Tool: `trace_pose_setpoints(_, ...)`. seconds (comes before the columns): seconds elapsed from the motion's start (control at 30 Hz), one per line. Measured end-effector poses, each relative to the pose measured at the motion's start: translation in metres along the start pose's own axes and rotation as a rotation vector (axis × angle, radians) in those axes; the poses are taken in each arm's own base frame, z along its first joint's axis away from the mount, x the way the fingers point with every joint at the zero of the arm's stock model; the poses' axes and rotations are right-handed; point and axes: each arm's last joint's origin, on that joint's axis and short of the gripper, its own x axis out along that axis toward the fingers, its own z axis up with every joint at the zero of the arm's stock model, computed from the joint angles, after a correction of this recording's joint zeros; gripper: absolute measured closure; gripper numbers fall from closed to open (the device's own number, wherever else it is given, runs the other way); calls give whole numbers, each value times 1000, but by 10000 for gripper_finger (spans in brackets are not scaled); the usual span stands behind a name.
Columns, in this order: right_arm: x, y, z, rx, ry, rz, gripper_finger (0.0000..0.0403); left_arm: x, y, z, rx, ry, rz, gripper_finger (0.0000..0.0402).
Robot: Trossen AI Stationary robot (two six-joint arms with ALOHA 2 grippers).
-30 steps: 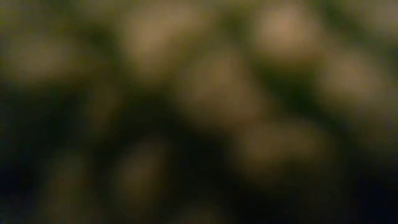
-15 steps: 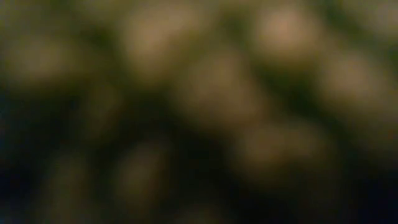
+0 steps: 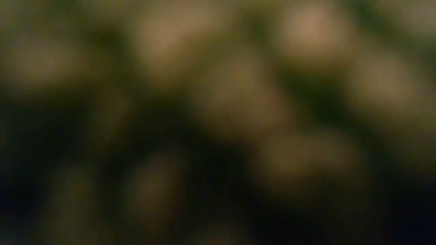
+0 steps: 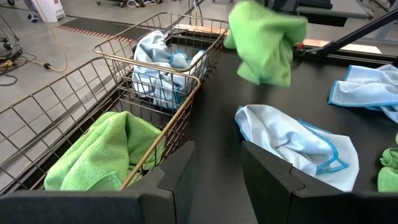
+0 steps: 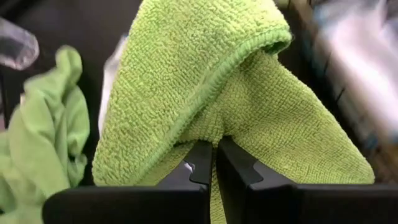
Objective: Sort microfiber towel by color & place in baskets
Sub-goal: Put the green microfiber cloth into the left wire basket
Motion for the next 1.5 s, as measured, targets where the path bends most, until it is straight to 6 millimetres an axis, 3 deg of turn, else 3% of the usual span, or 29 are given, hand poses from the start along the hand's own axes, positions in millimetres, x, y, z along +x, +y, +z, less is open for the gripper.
trace_pose_setpoints(0.13,-15,7,19,-69,-98,-30,394,0,0,0,0,-5,0,288)
trace_pose_setpoints(0.27,-19,12,34,-112,-163,-42,394,0,0,4,-6,-43,-4,288)
trace_pose_setpoints(0.6,12,17,65,-226,-206,-53,394,14,-5,18,-52,-167,-118,288)
trace_pose_setpoints(1.03,42,28,116,-358,-269,-53,394,39,-7,21,-13,-202,-119,288)
trace_pose_setpoints(1.5,52,30,130,-433,-287,-63,394,40,-7,25,9,-207,-118,288)
